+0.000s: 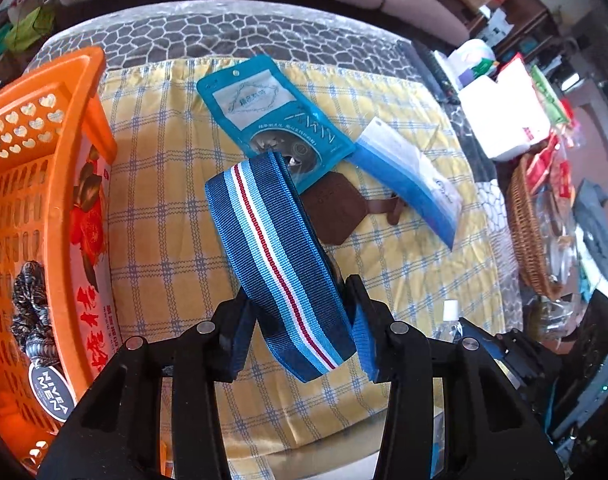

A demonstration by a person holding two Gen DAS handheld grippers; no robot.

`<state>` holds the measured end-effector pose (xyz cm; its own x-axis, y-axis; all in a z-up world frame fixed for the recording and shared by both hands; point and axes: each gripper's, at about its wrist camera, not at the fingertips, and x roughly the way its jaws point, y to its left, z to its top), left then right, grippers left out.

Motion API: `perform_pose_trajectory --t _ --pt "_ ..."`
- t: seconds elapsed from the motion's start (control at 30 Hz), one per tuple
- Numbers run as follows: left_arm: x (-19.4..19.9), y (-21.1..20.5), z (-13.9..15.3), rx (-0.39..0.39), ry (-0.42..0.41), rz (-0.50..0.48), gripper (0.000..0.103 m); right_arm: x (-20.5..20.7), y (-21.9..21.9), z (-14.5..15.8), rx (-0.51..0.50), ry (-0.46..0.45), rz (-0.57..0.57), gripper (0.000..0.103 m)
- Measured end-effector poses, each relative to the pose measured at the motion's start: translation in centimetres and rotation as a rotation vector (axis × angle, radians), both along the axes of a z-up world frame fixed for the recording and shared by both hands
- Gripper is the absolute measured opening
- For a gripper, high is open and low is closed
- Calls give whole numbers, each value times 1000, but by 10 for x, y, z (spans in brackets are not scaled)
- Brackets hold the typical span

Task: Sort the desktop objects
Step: 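Carry the strap and bottle with both tools over the orange basket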

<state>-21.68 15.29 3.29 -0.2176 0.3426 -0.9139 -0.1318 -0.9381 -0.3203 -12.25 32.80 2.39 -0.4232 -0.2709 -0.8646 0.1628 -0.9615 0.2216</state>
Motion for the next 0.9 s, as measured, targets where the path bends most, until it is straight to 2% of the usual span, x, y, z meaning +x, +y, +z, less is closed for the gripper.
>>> perform_pose_trajectory --t 0.23,0.43,0.57,0.73,0.9 --pt "11 -31 44 61 33 -2 41 6 -27 52 24 63 35 37" --pt "25 -84 89 130 65 30 41 12 -71 95 40 116 85 37" --pt "32 -121 128 152 115 47 41 12 -107 119 34 144 123 37" --pt "37 -167 171 134 172 74 41 14 -157 147 39 182 183 37" --pt "38 -213 200 87 214 108 41 12 -206 158 37 197 246 37"
